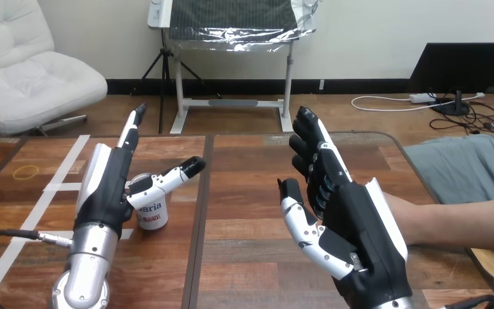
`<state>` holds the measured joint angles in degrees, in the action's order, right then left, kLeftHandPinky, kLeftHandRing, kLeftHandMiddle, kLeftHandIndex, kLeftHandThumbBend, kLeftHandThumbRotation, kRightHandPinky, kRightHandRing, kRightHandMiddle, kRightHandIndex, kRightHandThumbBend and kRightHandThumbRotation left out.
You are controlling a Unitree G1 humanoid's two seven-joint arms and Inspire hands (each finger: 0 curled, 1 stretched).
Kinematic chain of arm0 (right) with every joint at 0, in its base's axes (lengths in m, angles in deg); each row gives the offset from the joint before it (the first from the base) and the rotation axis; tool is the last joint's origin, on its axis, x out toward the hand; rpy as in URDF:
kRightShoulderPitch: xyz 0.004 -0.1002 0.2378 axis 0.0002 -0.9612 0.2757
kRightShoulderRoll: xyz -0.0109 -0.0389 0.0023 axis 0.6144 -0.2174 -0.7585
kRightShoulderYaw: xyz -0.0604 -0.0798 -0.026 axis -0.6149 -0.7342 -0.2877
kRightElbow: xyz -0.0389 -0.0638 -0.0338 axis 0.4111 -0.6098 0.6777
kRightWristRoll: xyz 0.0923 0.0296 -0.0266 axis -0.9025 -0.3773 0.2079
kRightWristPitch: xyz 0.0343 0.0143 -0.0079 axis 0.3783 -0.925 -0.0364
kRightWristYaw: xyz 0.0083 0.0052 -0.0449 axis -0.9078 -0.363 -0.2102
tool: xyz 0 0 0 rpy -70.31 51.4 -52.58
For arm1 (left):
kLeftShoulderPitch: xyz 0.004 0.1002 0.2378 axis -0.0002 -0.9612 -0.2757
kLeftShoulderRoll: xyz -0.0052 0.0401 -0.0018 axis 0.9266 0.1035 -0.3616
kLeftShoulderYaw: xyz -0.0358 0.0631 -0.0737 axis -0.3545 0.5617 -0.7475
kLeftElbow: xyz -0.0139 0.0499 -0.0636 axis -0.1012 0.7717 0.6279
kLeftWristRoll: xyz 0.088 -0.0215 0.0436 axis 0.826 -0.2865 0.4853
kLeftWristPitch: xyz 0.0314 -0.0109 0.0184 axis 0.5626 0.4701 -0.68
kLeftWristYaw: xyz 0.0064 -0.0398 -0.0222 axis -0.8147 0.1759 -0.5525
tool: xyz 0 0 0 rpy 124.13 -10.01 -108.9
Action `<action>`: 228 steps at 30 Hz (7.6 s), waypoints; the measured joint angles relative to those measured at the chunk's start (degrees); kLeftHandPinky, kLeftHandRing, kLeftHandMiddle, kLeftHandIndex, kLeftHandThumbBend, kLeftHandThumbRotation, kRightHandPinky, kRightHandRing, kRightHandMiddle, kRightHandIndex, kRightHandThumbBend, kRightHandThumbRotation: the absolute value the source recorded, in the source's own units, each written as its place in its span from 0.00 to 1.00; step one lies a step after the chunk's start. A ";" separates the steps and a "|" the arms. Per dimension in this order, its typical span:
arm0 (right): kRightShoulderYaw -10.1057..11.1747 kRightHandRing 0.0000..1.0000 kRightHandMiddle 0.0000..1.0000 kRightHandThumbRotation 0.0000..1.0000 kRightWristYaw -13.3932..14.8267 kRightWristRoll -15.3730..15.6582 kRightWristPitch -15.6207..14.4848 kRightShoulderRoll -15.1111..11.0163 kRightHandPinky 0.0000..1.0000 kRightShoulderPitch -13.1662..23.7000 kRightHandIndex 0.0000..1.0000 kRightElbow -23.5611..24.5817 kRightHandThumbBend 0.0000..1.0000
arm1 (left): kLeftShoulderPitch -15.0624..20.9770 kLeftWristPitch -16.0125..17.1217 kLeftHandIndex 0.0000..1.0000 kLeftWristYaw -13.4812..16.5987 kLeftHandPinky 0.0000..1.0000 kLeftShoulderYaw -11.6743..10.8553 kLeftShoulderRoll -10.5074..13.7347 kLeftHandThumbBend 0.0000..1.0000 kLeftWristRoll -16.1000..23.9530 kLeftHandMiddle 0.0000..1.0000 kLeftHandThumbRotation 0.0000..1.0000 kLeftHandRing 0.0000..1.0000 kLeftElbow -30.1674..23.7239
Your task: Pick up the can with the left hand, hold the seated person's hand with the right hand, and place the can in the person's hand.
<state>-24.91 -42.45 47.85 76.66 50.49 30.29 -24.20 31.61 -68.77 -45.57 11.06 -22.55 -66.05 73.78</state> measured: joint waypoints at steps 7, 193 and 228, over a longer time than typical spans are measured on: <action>0.29 1.00 1.00 0.00 -0.71 -0.31 0.00 0.00 1.00 0.48 1.00 0.00 0.00 | 0.23 0.94 0.98 2.23 0.95 0.01 0.17 1.00 0.81 1.00 0.57 0.98 2.35; 2.84 1.00 1.00 0.00 -4.60 2.40 -4.46 -1.69 1.00 1.79 1.00 1.74 0.00 | 13.40 7.79 0.51 16.35 0.41 6.45 2.18 0.71 0.82 0.49 0.00 0.44 37.06; 4.15 1.00 1.00 0.00 -4.60 1.51 -4.75 -2.36 1.00 1.88 1.00 1.81 0.00 | 10.91 15.21 0.51 16.96 0.38 6.34 1.80 0.70 1.32 0.47 0.00 0.41 33.97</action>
<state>-20.76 -47.05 49.36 71.91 48.13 32.18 -22.39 42.52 -53.56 -28.61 17.40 -20.75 -64.73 107.75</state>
